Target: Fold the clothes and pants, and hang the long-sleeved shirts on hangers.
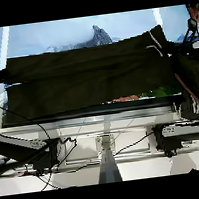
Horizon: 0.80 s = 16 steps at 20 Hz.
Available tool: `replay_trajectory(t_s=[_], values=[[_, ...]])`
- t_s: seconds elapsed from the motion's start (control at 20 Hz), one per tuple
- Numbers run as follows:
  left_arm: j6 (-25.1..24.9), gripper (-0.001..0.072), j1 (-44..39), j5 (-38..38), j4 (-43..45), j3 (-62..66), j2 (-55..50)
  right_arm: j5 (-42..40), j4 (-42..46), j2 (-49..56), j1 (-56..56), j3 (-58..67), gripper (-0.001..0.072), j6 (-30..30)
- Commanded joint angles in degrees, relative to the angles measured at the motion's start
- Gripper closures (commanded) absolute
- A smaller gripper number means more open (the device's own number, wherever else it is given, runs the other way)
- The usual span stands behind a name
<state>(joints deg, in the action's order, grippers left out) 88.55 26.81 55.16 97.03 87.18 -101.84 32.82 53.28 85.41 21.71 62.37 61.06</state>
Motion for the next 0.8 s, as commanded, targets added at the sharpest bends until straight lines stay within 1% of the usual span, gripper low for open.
replay_trajectory(t_s=[0.0,0.05,0.15,0.2,0.3,0.35,0.4,0.45,0.55,0.6,0.65,0.75], values=[[1.49,0.0679,-0.74,-7.06,-0.44,1.14,-0.24,-12.24,-1.70,0.83,-3.08,0.02,0.0686,0.09],[1.49,0.0678,-1.27,-8.52,-0.42,2.05,-0.24,-15.19,-2.89,0.83,-3.48,0.02,0.0686,0.35],[1.51,0.0678,-1.99,-9.84,-0.42,3.58,-0.24,-17.70,-3.32,0.96,-3.58,0.00,0.0686,4.15],[1.49,0.0679,-2.10,-8.76,-0.37,3.56,-0.37,-17.35,-3.15,1.36,-3.28,0.00,0.0686,5.55],[1.51,0.0678,-1.95,-3.30,-0.17,3.50,-1.75,-15.37,-2.91,2.58,-3.13,0.00,0.0685,7.98],[1.49,0.0677,-1.77,-0.09,-0.15,3.50,-2.82,-12.72,-2.14,2.99,-3.15,0.00,0.0553,7.91],[1.46,0.0667,-1.68,2.64,-0.15,3.50,-3.69,-10.82,-0.66,3.06,-3.19,0.00,0.0295,7.91],[1.38,0.0564,-1.70,4.66,-0.07,3.50,-4.20,-9.03,0.57,2.95,-3.19,0.02,0.0220,7.93],[1.05,0.0023,-1.77,6.45,0.00,3.52,-3.96,-6.56,1.66,2.01,-2.78,0.02,0.0220,7.91],[1.05,0.0002,-1.84,6.84,0.02,3.52,-3.08,-6.19,2.47,0.94,-2.36,0.02,0.0221,7.91],[1.03,0.0003,-1.88,7.06,0.02,3.54,-2.01,-5.57,3.06,-0.55,-2.19,0.02,0.0221,7.91],[0.96,0.0003,-1.90,7.06,0.02,3.54,1.53,-3.54,7.32,-4.94,-1.51,0.02,0.0226,7.91]])
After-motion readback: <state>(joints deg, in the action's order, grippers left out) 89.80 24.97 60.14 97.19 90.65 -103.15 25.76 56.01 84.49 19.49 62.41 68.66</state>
